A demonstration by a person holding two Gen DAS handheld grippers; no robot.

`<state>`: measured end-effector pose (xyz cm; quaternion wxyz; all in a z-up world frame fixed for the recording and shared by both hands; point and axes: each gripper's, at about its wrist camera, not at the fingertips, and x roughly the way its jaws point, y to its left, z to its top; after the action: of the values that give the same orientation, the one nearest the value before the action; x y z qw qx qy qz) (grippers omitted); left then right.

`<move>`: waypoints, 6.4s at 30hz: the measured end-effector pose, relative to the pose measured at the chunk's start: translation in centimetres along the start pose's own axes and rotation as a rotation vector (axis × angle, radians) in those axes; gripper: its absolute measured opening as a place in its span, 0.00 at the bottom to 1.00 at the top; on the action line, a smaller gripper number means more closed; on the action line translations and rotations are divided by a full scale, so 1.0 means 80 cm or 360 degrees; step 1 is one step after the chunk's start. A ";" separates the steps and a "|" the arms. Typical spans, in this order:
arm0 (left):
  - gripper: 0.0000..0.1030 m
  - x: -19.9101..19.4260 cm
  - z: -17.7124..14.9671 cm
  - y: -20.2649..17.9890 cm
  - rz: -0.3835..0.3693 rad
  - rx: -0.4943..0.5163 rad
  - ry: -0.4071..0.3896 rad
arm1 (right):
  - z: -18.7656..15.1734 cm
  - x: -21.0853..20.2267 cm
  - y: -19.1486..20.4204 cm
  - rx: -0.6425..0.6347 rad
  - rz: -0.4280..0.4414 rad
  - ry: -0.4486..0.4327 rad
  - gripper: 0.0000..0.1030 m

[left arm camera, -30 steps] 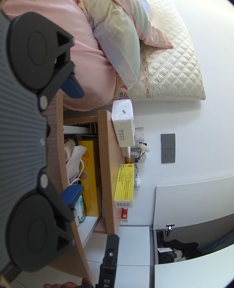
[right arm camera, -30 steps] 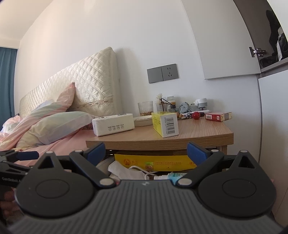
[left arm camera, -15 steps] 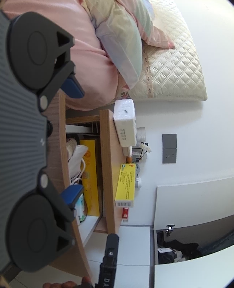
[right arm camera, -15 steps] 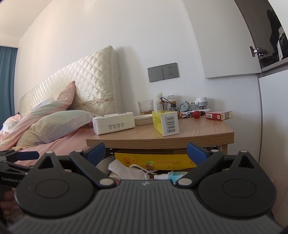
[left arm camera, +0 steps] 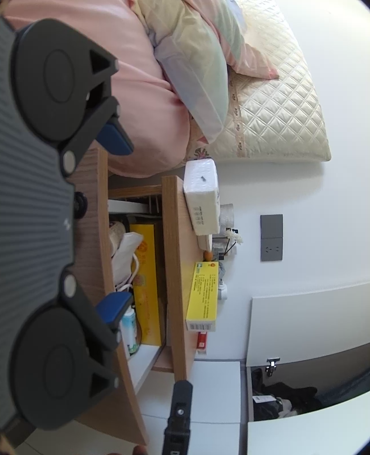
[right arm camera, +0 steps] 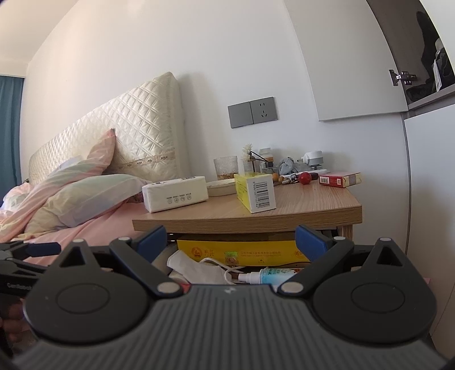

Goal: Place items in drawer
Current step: 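Release the knob and back the left gripper away from the drawer, then lower the right gripper over the yellow medicine box on the nightstand, then close the right gripper on the yellow medicine box, then carry the yellow box with the right gripper down into the open drawer, then open the right gripper to drop the yellow box into the drawer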

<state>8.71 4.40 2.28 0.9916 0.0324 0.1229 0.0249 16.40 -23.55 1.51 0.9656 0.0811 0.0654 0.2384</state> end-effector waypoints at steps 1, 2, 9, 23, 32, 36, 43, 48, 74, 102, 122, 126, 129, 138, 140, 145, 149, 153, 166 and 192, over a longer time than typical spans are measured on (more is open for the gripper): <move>1.00 0.000 0.000 0.000 0.0000 -0.0001 0.0000 | 0.000 0.000 0.000 0.0000 -0.0001 0.0000 0.97; 1.00 -0.001 0.000 0.000 0.0000 -0.0002 -0.0003 | 0.000 0.000 0.000 0.0000 -0.0001 0.0000 0.97; 1.00 0.000 -0.001 0.001 0.0002 -0.0003 -0.0001 | 0.000 -0.002 -0.001 -0.0006 0.0000 0.0000 0.97; 1.00 -0.001 0.001 0.001 -0.0006 -0.0013 -0.0006 | 0.001 0.000 -0.002 0.0002 0.0011 -0.0012 0.97; 1.00 -0.002 0.003 0.005 -0.0014 -0.0008 -0.0023 | 0.018 0.016 -0.011 -0.0024 0.0069 -0.0015 0.96; 1.00 -0.001 0.005 0.013 -0.0012 -0.0057 -0.0022 | 0.045 0.033 -0.013 -0.0049 0.0023 -0.0011 0.96; 1.00 -0.010 0.012 0.029 0.0026 -0.0098 -0.0073 | 0.100 0.081 -0.020 -0.0165 -0.0072 -0.0042 0.96; 1.00 -0.020 0.019 0.032 0.0019 -0.0101 -0.0127 | 0.144 0.113 -0.030 -0.0213 -0.0151 -0.0036 0.96; 1.00 -0.030 0.019 0.024 -0.0001 -0.0110 -0.0149 | 0.155 0.332 -0.008 -0.0343 -0.0099 0.0841 0.95; 1.00 -0.029 0.020 0.032 -0.0016 -0.0167 -0.0128 | 0.170 0.323 -0.001 -0.0371 -0.0034 0.0838 0.42; 1.00 -0.034 0.015 0.007 -0.0053 -0.0070 -0.0125 | 0.203 0.190 0.065 -0.0485 0.0159 0.0770 0.42; 1.00 -0.032 0.010 -0.001 -0.0070 -0.0054 -0.0087 | 0.190 0.171 0.077 -0.0508 0.0241 0.0796 0.42; 1.00 -0.034 0.008 -0.006 -0.0080 -0.0052 -0.0085 | 0.176 0.161 0.084 -0.0526 0.0305 0.0830 0.42; 1.00 -0.039 0.001 -0.020 -0.0141 -0.0018 -0.0083 | 0.134 0.155 0.101 -0.0676 0.0488 0.0975 0.42; 1.00 -0.040 0.001 -0.021 -0.0150 -0.0026 -0.0083 | 0.120 0.161 0.103 -0.0723 0.0523 0.1014 0.42; 1.00 -0.043 0.002 -0.022 -0.0165 -0.0020 -0.0095 | 0.089 0.186 0.101 -0.0839 0.0517 0.1103 0.42; 1.00 -0.042 0.002 -0.024 -0.0177 -0.0010 -0.0091 | 0.073 0.204 0.090 -0.0900 0.0513 0.1168 0.42; 1.00 -0.042 0.003 -0.022 -0.0182 -0.0022 -0.0093 | 0.056 0.218 0.074 -0.0895 0.0499 0.1234 0.42; 1.00 -0.038 0.002 -0.018 -0.0186 -0.0042 -0.0074 | 0.011 0.250 0.035 -0.0723 0.0499 0.1576 0.42; 1.00 -0.043 0.004 -0.020 -0.0209 -0.0051 -0.0100 | 0.128 0.118 0.043 -0.0406 0.0171 0.0860 0.85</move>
<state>5.52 2.58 3.31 0.9948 0.0091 0.0932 -0.0391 24.79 -17.39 11.36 0.9016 -0.1038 0.2850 0.3083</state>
